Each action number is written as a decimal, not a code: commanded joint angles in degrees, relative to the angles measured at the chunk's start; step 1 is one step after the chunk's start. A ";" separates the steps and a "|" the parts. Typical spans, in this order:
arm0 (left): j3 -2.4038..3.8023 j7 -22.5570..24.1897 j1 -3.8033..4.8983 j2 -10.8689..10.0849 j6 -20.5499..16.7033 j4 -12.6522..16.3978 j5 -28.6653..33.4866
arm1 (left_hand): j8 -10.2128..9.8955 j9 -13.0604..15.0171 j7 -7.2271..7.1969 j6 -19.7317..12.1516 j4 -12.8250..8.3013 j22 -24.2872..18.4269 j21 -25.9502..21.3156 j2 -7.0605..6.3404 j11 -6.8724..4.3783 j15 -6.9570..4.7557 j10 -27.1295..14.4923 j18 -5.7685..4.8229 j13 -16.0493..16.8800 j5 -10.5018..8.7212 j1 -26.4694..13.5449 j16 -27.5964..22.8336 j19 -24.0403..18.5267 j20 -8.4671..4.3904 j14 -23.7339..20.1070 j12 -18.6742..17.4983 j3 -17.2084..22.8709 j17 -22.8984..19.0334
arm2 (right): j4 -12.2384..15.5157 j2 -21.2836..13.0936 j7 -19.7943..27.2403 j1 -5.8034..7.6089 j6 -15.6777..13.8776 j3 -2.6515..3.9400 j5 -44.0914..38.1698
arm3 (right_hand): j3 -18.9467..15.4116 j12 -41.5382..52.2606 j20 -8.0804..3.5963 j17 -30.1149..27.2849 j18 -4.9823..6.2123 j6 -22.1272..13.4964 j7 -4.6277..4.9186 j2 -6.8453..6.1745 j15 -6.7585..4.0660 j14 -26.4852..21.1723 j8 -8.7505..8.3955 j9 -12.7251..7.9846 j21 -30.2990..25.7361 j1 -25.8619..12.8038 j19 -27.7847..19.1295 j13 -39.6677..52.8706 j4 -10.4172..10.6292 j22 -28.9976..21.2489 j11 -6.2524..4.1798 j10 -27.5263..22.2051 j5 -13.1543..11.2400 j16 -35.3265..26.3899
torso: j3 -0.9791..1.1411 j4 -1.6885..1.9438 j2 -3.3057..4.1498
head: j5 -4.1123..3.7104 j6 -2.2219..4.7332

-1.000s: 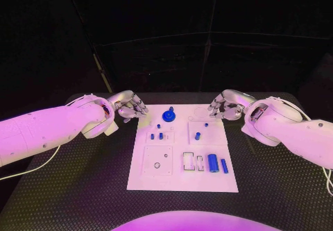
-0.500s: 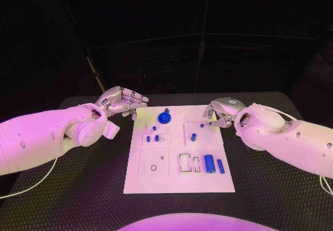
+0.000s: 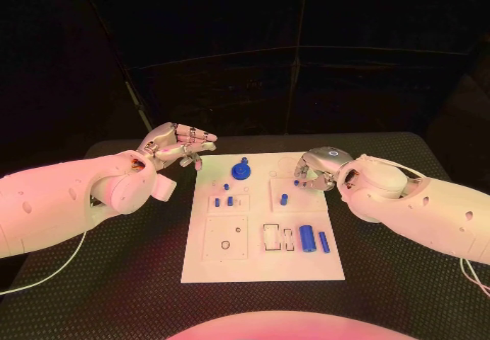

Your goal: Assemble the parts on the task board

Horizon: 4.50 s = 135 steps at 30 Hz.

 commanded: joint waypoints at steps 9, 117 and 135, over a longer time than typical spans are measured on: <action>0.04 1.19 0.10 0.30 1.03 -0.36 1.57 | -0.46 -0.16 0.37 -0.52 -0.38 -0.13 -0.30 -0.05 0.07 -0.04 -0.61 1.12 -0.11 0.08 -0.33 -0.19 -0.41 0.01 -0.44 -0.12 -0.10 0.41 | -1.00 1.34 0.53 -0.16 1.24 0.02 -0.29 | 3.59 -1.11 0.16 0.85 -0.34 1.58 -0.05 0.38 0.22 2.51 -0.74 0.03 1.24 2.17 0.36 -1.86 -1.24 1.21 -0.09 1.94 -1.39 0.89 | 0.05 -0.04 -0.06 | 0.11 -0.14; -0.01 2.10 0.20 3.25 1.77 -1.15 0.97 | -0.38 -0.10 2.18 -5.71 -2.52 -0.50 -1.27 0.08 1.85 1.35 -5.70 0.98 -0.31 0.23 -0.33 -0.27 -1.02 1.09 -1.82 1.11 -1.08 -1.38 | 10.11 8.68 5.81 -5.32 -1.45 -2.03 2.48 | 17.47 -4.88 -0.42 1.31 -1.16 6.90 -0.68 -1.88 -0.43 2.85 -2.05 0.09 6.71 -4.94 1.78 -4.92 -8.13 7.84 -0.93 8.34 -0.88 2.54 | -0.03 0.01 -0.09 | 4.96 -2.27; -0.01 1.90 0.29 3.76 1.97 -1.18 0.97 | -0.13 -0.05 2.15 -5.71 -2.54 -0.50 -1.30 0.24 1.82 1.35 -5.76 1.01 -0.27 0.24 -0.37 -0.20 -1.09 1.13 -1.91 1.38 -1.16 -1.40 | 7.71 10.49 5.02 -6.39 0.91 -2.08 0.50 | 17.49 -4.91 -0.41 1.11 -1.11 6.93 -0.69 -1.82 -0.42 2.81 -2.06 0.10 6.57 -5.07 1.64 -4.92 -8.13 7.56 -0.93 8.35 -0.91 2.44 | -0.03 -0.03 -0.09 | 5.43 -3.00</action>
